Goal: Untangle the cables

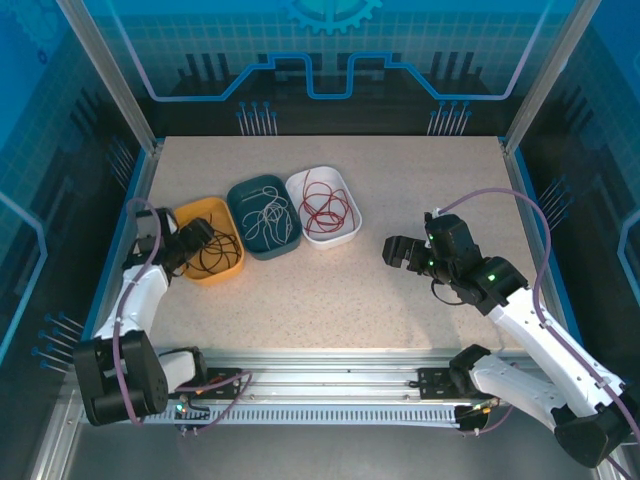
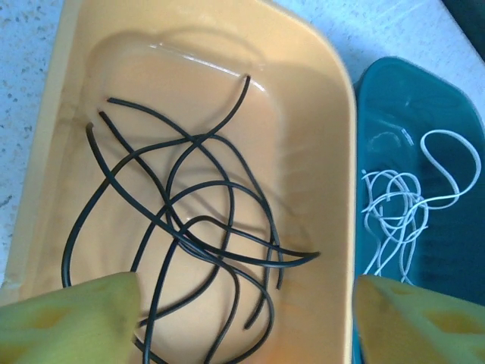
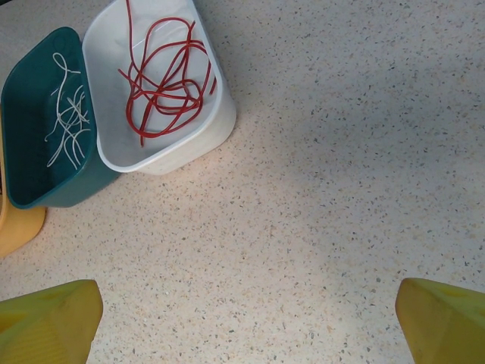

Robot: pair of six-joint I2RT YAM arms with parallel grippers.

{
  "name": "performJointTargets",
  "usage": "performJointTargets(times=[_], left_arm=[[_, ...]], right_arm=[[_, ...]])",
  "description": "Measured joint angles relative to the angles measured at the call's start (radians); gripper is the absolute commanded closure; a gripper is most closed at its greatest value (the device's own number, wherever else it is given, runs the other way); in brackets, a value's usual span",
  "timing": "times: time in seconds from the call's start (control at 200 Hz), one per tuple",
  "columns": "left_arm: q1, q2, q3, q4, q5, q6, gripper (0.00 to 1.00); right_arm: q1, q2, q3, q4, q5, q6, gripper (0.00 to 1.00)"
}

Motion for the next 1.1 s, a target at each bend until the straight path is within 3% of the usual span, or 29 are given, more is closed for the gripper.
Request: performJointTargets(times=[0.08, 0.375, 0.685, 1.101], left_arm=[[0.000, -0.039, 0.005, -0.024, 0.006, 0.004, 0.01], [0.000, -0.262, 0.008, -0.066, 0.011, 0.007, 0.01], [-0.010, -0.486, -0.103, 0.017, 0.103, 0.031, 0.01], [-0.056, -0.451, -0.246, 0.256, 0.105, 0.122, 0.01]], right_arm=[[-0.003, 0.000, 0.000, 0.000, 0.000, 0.000, 0.00], [-0.004, -0.006, -0.006, 0.001, 0.033, -0.001, 0.00], [-0.012, -0.094, -0.144, 0.028, 0.221, -0.051, 0.00], [-0.041, -0.163, -0.360, 0.268, 0.417, -0.246, 0.00]])
